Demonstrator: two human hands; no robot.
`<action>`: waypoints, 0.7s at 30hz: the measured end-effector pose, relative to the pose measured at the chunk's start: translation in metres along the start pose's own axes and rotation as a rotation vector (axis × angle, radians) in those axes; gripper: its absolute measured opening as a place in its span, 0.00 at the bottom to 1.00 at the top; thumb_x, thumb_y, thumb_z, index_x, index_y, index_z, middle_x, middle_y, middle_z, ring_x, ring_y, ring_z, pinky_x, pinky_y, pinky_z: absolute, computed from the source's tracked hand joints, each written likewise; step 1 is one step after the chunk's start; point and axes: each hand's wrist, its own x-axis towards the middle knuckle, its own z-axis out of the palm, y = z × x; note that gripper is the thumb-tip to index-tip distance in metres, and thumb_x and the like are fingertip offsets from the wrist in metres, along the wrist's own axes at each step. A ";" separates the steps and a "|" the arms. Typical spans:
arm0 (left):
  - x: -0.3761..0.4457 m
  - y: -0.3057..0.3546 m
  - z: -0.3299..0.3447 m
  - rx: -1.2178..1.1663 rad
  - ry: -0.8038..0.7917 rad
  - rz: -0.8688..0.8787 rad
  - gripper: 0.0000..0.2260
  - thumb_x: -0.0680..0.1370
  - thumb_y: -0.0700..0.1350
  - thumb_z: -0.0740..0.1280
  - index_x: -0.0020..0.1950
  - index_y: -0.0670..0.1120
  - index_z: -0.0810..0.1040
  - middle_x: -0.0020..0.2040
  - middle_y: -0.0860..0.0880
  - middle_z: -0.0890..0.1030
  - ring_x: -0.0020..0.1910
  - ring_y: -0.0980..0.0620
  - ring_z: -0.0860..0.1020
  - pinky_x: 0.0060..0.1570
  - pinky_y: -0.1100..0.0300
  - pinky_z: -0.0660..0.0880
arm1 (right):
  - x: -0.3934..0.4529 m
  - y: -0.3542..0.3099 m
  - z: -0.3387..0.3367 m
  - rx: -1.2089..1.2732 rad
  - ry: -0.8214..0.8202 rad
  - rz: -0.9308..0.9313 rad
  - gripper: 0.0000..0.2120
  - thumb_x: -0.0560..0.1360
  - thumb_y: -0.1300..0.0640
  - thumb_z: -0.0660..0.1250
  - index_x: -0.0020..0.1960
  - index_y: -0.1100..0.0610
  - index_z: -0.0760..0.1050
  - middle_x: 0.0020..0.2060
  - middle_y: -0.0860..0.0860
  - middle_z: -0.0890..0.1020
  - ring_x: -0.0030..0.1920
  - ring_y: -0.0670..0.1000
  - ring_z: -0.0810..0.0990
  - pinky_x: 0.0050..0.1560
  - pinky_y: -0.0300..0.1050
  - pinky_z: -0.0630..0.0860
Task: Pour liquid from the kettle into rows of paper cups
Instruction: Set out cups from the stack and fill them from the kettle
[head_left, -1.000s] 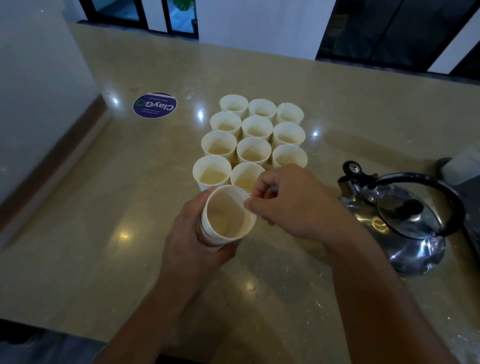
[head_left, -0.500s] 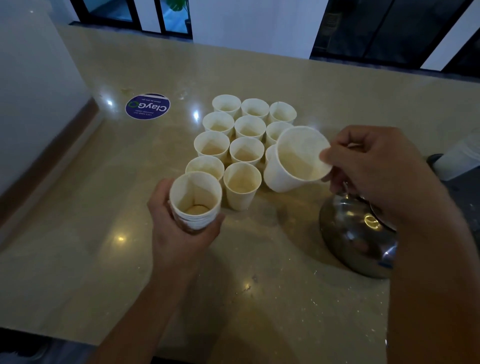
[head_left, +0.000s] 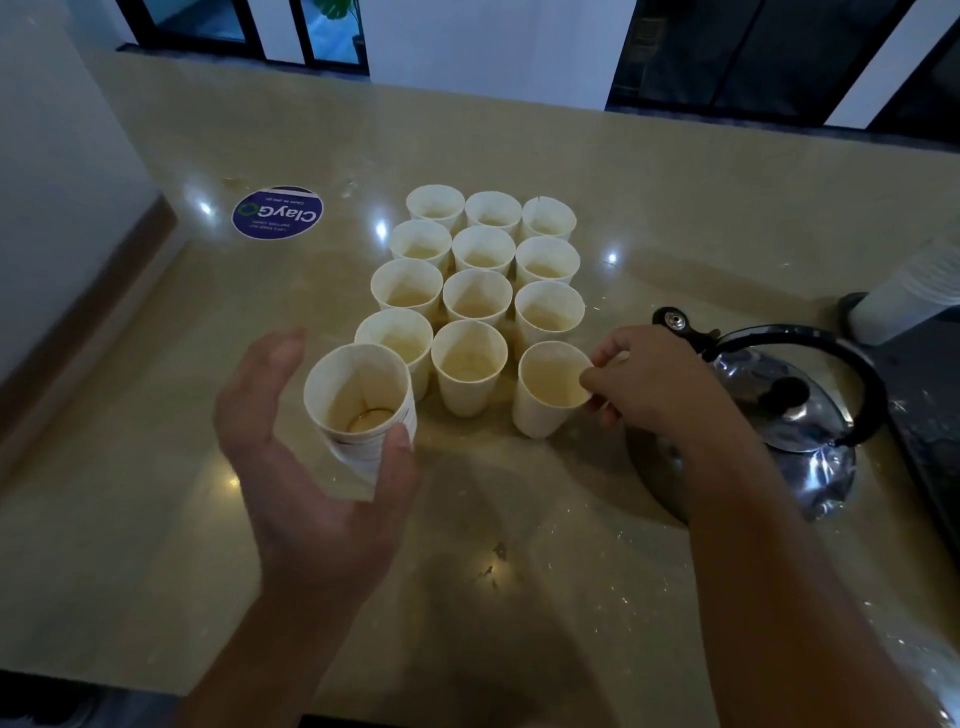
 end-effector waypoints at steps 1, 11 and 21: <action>0.001 0.006 0.000 -0.038 0.014 0.053 0.29 0.70 0.40 0.70 0.69 0.38 0.64 0.66 0.39 0.69 0.68 0.43 0.69 0.64 0.47 0.69 | 0.002 0.001 0.002 0.015 0.003 0.006 0.03 0.76 0.60 0.70 0.46 0.53 0.78 0.30 0.48 0.85 0.28 0.46 0.82 0.37 0.42 0.78; -0.033 0.041 0.020 -0.271 -0.277 -0.006 0.17 0.74 0.40 0.65 0.62 0.47 0.73 0.60 0.51 0.77 0.61 0.54 0.76 0.59 0.59 0.73 | 0.003 0.007 0.009 0.176 0.037 0.015 0.05 0.77 0.54 0.72 0.47 0.54 0.78 0.31 0.49 0.85 0.30 0.49 0.84 0.41 0.50 0.83; -0.031 0.057 0.063 -0.186 -0.724 -0.105 0.13 0.77 0.46 0.63 0.59 0.51 0.79 0.56 0.57 0.78 0.54 0.65 0.74 0.52 0.75 0.69 | -0.035 0.007 -0.042 0.225 0.254 -0.098 0.07 0.76 0.44 0.72 0.47 0.46 0.80 0.35 0.46 0.85 0.31 0.44 0.82 0.37 0.45 0.78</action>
